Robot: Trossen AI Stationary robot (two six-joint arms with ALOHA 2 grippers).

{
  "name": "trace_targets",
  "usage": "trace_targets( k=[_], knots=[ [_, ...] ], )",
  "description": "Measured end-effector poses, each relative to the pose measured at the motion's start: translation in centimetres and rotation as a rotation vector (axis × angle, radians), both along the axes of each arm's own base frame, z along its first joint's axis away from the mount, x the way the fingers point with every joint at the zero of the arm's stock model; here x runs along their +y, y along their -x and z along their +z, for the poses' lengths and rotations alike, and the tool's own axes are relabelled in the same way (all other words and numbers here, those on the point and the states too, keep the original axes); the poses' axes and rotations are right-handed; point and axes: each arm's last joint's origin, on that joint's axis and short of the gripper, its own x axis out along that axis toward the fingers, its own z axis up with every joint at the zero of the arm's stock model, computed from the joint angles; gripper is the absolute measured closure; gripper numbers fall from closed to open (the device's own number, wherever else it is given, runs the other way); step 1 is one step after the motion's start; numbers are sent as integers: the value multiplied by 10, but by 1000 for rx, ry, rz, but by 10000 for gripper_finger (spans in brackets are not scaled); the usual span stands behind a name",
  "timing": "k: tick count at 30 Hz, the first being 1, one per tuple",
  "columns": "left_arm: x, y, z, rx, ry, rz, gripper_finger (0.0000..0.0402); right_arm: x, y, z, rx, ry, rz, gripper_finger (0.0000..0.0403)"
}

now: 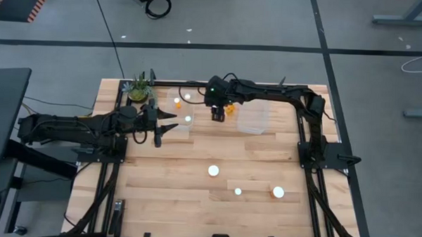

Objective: Pick and place medicine bottles into bin by pill shape (circle, oval)
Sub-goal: Put the large orange pill bottle into the right transparent bin

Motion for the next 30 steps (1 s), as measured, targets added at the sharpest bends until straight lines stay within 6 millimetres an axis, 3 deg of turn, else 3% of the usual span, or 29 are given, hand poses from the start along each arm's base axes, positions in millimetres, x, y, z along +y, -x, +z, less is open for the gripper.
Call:
trace_targets(
  k=[17,24,30],
  knots=[
    [0,0,0,3,0,0,230,-10,10,-33,-56,-85,-64,68],
    [0,0,0,3,1,0,230,-9,12,-39,-53,-110,-52,70],
    [0,0,0,2,1,0,230,-10,14,-39,-47,-115,-54,98]
  ],
)
